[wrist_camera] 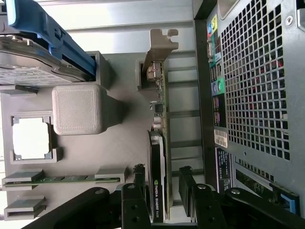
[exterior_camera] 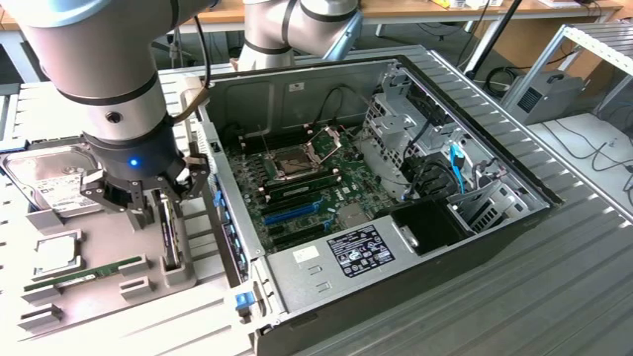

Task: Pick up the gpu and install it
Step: 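Pick up the gpu and move the gpu toward the slot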

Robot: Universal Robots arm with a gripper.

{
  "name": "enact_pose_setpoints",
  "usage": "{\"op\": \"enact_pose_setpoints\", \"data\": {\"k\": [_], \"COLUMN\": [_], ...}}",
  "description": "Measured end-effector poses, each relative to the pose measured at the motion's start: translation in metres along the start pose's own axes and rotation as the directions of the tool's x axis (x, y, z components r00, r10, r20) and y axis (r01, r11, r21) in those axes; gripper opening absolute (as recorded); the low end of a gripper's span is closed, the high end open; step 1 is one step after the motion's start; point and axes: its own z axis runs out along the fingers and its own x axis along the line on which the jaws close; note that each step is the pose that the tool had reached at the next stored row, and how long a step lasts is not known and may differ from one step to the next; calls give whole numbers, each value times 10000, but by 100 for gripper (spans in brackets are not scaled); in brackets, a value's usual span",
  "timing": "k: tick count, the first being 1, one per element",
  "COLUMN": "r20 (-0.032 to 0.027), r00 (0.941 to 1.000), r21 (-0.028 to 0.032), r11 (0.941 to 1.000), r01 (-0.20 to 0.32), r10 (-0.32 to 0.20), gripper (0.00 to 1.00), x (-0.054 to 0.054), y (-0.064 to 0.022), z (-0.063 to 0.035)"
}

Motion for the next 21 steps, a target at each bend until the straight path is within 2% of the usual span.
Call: {"op": "enact_pose_setpoints", "data": {"k": [8, 21], "r20": [-2, -1], "r00": [10000, 10000], "r21": [2, 0], "r11": [10000, 10000], "r01": [0, 0], "r10": [0, 0], "gripper": [42, 42], "x": [6, 7], "y": [-5, -6], "z": [100, 135]}}
